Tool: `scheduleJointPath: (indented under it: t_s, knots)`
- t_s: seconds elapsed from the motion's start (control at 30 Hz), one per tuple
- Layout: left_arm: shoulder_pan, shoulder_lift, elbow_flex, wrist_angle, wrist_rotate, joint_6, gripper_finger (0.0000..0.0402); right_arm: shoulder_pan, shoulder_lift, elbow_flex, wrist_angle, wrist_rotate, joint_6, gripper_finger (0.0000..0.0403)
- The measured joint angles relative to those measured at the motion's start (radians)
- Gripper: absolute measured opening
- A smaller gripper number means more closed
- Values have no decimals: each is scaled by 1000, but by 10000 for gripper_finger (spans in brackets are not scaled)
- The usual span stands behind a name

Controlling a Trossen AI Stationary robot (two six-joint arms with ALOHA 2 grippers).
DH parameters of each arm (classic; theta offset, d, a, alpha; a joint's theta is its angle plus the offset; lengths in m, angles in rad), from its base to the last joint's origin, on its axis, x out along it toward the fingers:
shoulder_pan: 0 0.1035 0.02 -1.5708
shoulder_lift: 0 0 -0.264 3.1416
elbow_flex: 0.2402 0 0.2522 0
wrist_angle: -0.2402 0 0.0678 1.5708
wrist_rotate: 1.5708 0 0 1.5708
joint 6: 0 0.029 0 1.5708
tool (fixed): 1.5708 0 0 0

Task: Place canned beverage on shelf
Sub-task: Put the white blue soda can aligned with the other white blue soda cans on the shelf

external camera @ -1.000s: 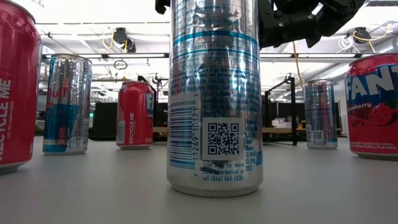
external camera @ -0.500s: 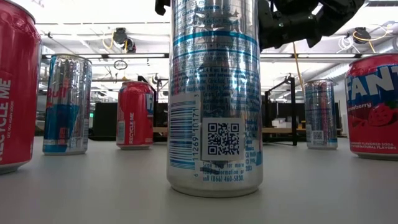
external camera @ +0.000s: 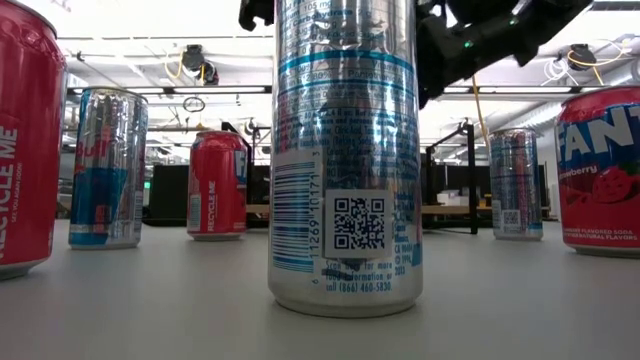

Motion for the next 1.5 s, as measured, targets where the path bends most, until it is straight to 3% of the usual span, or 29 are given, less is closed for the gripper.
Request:
scheduleJointPath:
  t_s: [0.23,0.37,0.6,0.83,1.17,1.5]
  knots:
    - [17,-2,-79,61,-13,-2,237,79,-112,-3,-183,-46,20,341]
    - [50,-11,-146,152,-25,-8,237,155,-153,-40,-135,-77,52,341]
    - [113,-7,-168,156,48,-89,237,283,-169,-83,-46,59,55,341]
    - [171,-5,-176,153,75,-94,237,388,-158,-84,62,76,-3,341]
    - [274,-4,-290,281,158,-134,237,419,-157,-84,67,78,-34,341]
    - [335,21,-295,283,227,-121,237,419,-157,-84,67,78,-64,341]
